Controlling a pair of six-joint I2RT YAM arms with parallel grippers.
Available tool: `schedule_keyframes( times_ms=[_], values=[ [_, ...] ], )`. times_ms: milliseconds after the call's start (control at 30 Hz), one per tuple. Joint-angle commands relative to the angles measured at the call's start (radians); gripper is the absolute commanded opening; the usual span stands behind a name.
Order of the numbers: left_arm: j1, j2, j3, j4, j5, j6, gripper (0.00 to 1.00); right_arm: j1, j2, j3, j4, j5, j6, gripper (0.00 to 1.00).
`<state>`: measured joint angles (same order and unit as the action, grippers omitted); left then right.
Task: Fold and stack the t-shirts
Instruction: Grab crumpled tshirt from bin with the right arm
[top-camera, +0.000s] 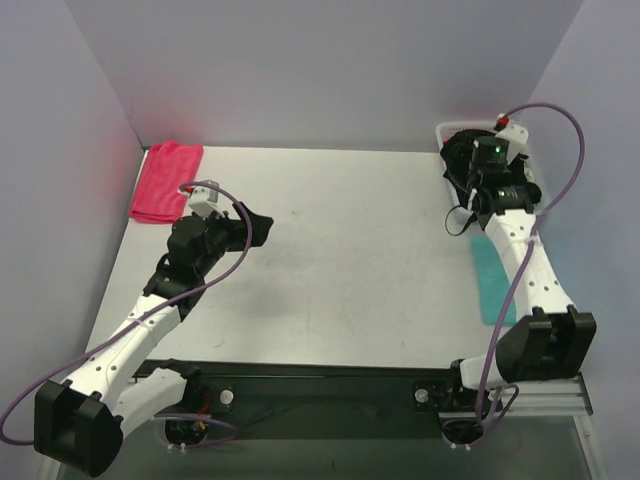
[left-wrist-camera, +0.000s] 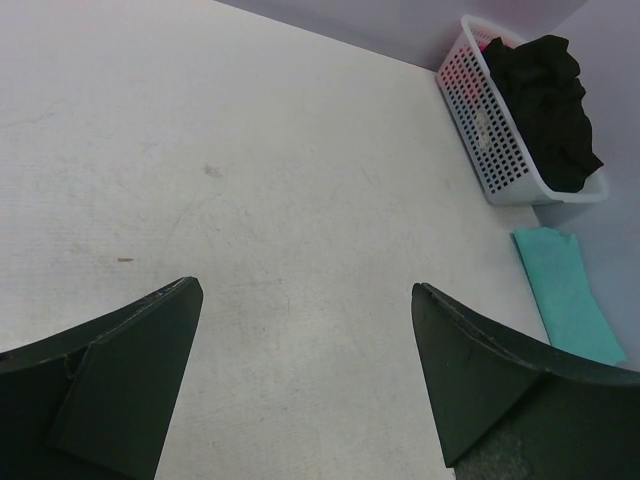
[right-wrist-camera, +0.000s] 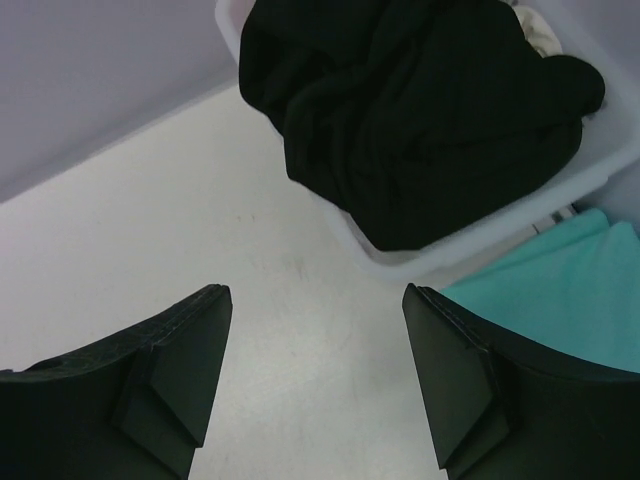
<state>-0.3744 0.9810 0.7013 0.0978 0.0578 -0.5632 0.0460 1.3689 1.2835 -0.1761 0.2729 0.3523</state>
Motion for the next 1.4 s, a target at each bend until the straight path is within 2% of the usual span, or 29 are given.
schedule_keyframes(
  times_ms=[0,200,400,700,867,967,1067,1100,1167,1367],
  values=[
    [-0.006,-0.004,0.010,0.007,-0.045,0.028,0.97,-0.044,0.144,0.164,-0.002,-0.009,-0.044,0.71],
    [-0.003,-0.010,0.004,0.008,-0.078,0.022,0.97,-0.165,0.384,0.385,-0.043,-0.121,-0.006,0.70],
    [0.000,-0.005,-0.016,0.036,-0.082,-0.010,0.97,-0.209,0.570,0.540,-0.037,-0.196,-0.012,0.64],
    [0.000,0.019,-0.037,0.072,-0.087,-0.030,0.97,-0.216,0.749,0.707,-0.023,-0.209,-0.036,0.63],
    [0.000,0.048,-0.028,0.072,-0.092,-0.029,0.97,-0.228,0.806,0.746,-0.043,-0.204,-0.015,0.62],
    [0.000,0.058,-0.023,0.068,-0.095,-0.024,0.97,-0.239,0.843,0.751,-0.052,-0.205,0.002,0.56],
    [0.000,0.059,-0.023,0.063,-0.099,-0.023,0.97,-0.248,0.852,0.748,-0.059,-0.212,0.011,0.32],
    [0.000,0.059,-0.023,0.063,-0.102,-0.021,0.97,-0.247,0.851,0.746,-0.059,-0.215,0.011,0.13],
    [0.002,0.059,-0.022,0.062,-0.104,-0.021,0.98,-0.244,0.831,0.729,-0.059,-0.213,0.014,0.00],
    [0.002,0.062,-0.020,0.063,-0.098,-0.029,0.98,-0.209,0.687,0.622,-0.028,-0.169,0.025,0.00]
  ],
)
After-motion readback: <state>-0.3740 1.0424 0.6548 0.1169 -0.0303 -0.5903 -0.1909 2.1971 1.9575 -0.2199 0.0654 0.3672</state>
